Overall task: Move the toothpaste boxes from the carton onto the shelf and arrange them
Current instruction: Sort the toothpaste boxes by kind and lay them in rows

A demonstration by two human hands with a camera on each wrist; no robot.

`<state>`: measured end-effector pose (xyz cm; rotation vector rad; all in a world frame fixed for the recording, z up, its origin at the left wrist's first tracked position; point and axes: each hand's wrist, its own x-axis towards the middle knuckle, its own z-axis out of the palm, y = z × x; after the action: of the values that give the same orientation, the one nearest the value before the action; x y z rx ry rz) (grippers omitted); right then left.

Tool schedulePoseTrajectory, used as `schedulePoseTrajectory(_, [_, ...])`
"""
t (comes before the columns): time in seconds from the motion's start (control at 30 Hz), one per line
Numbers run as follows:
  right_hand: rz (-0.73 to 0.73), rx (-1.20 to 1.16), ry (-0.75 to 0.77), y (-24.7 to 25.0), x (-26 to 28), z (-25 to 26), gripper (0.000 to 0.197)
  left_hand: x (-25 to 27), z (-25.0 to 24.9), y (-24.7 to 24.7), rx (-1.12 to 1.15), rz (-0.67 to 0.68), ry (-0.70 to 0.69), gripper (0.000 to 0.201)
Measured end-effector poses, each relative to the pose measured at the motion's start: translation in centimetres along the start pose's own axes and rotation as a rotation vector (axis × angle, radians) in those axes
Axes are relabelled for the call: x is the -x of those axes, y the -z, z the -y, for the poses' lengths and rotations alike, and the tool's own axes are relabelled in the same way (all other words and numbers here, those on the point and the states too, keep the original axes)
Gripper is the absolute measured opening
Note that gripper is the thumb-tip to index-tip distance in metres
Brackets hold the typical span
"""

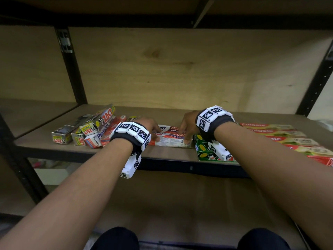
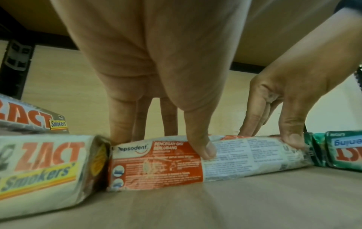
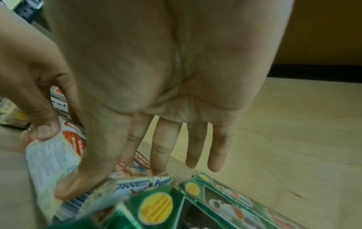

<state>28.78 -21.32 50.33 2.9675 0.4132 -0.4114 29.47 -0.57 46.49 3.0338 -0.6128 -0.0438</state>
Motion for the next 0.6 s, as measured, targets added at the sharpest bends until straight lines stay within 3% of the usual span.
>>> schedulePoseTrajectory(0.17, [0.003, 0.01, -0.092, 0.7, -3.9, -1.2, 0.063, -2.0, 0.7, -0.2, 0.013, -0.025, 0.002, 0.047])
schedulePoseTrajectory(0.3, [0.004, -0.044, -0.138, 1.7, -5.4, -1.4, 0.048, -3.4, 1.0, -0.2, -0.005, -0.034, 0.014, 0.045])
schedulePoseTrajectory(0.4, [-0.024, 0.019, -0.134, 1.6, -9.9, -3.3, 0.094, -4.4, 1.0, -0.1, -0.002, -0.011, 0.018, 0.044])
schedulePoseTrajectory(0.43, [-0.028, 0.017, -0.155, 1.3, -11.9, -4.2, 0.101, -4.7, 0.9, 0.0, -0.003, -0.008, 0.02, 0.045])
schedulePoseTrajectory(0.53, [-0.015, -0.001, -0.17, 1.5, -12.9, -4.5, 0.078, -5.4, 0.7, 0.2, -0.013, 0.003, 0.008, 0.047])
schedulePoseTrajectory(0.6, [0.001, -0.007, -0.141, 1.8, -12.2, -5.0, 0.083, -5.8, 0.9, 0.2, 0.0, 0.026, 0.014, 0.046])
